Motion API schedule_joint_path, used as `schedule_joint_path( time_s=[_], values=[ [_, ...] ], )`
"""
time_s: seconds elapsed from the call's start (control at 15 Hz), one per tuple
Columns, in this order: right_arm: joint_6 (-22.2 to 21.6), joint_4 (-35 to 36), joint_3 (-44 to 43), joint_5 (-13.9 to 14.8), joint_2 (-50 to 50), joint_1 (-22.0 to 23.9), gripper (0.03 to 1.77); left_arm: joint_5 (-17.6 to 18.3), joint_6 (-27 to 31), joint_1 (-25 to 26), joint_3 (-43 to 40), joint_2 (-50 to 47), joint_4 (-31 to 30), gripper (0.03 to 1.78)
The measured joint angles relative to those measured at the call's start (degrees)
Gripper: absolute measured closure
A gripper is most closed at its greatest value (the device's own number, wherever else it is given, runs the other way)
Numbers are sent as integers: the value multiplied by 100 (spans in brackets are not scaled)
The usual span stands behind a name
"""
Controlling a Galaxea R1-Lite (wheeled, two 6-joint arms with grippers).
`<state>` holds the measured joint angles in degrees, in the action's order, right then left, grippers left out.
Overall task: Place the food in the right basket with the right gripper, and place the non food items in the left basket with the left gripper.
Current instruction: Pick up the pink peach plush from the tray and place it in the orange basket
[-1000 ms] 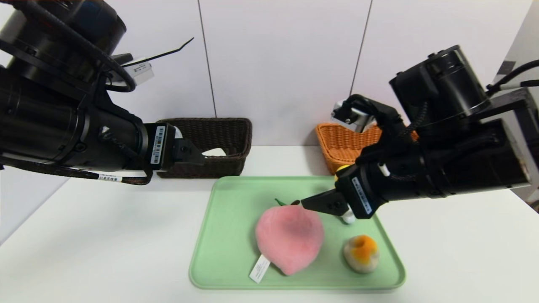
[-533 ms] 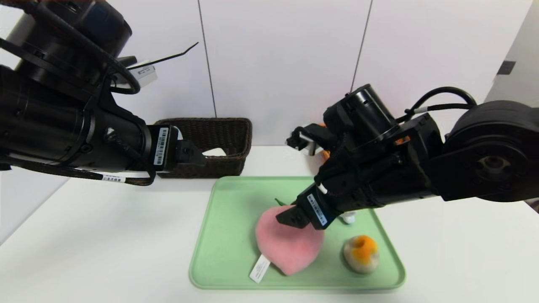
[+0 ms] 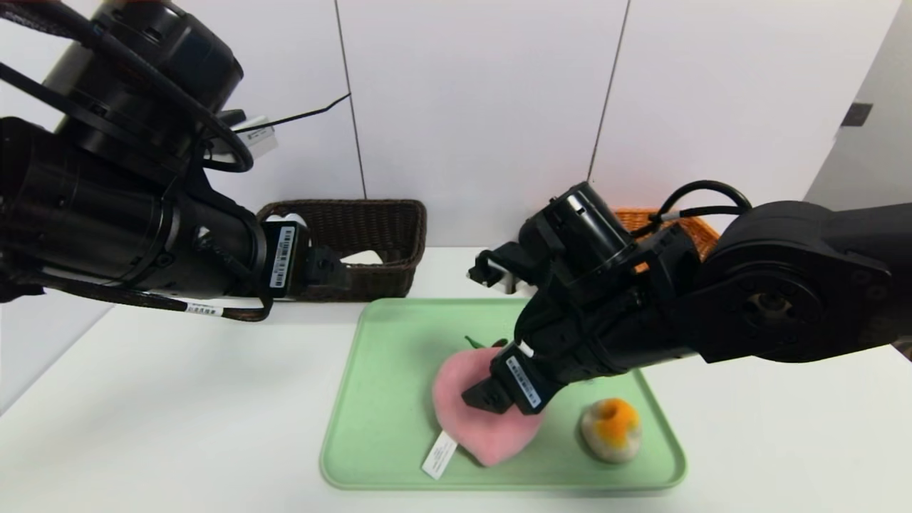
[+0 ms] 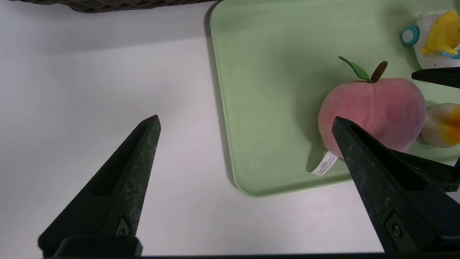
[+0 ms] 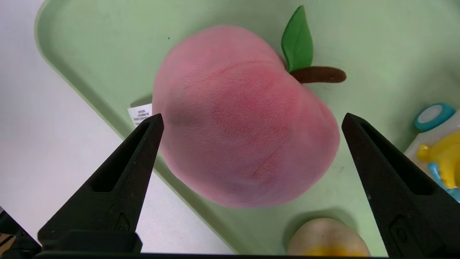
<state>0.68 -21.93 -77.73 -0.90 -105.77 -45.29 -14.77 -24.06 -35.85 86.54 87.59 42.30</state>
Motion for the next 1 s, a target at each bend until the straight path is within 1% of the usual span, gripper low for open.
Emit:
schedule_joint_path(
  time_s=[0.4,0.47,0.6,0.73,0.87,0.93,1.0],
  values=[
    [24,5,41,-46,-101,-55,10,-5,-2,0,-38,6,0,12],
    [33,7,66,-48,-110,-73,30,-5,-2,0,-38,9,0,12],
    [48,22,141,-41,-121,-105,61,-2,-2,0,-38,12,0,12],
    [44,52,166,-33,-115,-123,84,-2,-2,0,-35,11,-2,12],
    [41,61,168,-9,-95,-126,100,-7,-2,0,-35,11,0,12],
    [37,60,162,2,-74,-126,112,-5,-7,0,-33,9,-2,12],
    [37,57,160,5,-40,-123,134,-5,-13,0,-33,6,-2,12]
  ],
)
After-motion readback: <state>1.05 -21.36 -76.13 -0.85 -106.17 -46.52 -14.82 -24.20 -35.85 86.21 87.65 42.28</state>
